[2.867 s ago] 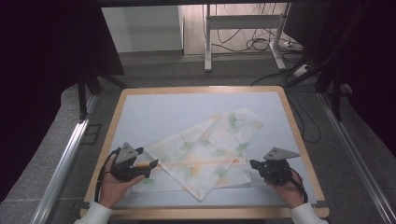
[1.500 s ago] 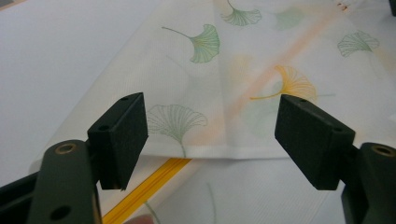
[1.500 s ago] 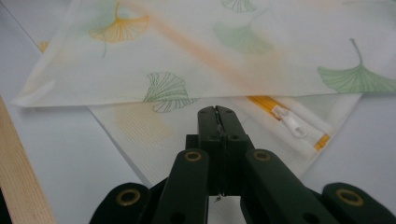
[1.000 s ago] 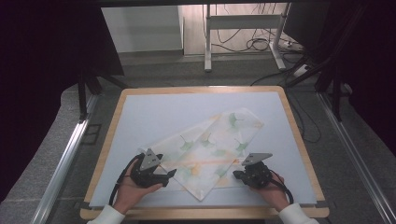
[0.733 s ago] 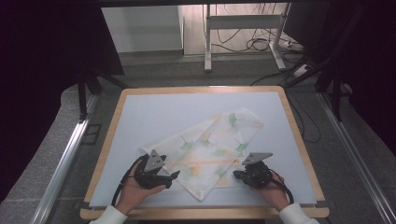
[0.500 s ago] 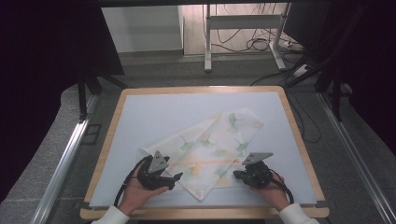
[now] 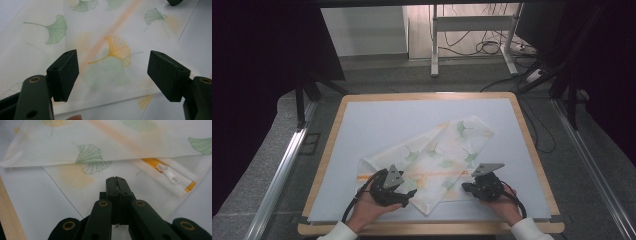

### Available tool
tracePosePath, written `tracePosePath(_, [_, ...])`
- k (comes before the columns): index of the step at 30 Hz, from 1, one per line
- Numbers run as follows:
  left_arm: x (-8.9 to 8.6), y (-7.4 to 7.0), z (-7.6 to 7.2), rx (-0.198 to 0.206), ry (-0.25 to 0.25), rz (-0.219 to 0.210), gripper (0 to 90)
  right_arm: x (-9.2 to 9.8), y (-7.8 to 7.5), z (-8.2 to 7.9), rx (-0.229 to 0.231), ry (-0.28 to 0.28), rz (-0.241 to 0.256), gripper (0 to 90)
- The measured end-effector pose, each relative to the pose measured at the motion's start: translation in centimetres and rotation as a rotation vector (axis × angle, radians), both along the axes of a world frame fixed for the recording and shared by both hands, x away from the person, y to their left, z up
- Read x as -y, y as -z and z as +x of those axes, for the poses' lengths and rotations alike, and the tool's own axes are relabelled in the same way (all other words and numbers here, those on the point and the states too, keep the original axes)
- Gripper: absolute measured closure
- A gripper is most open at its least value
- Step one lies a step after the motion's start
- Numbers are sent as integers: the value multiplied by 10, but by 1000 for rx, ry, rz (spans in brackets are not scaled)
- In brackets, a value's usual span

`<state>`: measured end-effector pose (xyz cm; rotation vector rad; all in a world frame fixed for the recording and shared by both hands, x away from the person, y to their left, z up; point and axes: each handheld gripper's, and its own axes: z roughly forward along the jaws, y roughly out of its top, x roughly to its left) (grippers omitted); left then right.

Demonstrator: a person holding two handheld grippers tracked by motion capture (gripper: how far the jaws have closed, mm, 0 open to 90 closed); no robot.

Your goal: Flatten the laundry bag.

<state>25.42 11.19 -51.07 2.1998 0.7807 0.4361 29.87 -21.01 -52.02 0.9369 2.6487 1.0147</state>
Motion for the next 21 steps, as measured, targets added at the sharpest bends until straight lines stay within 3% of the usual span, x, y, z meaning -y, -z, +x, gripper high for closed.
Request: tracePosePath(21, [36,10,1,-35,76,28,249,1,1,1,-9,-3,11,893])
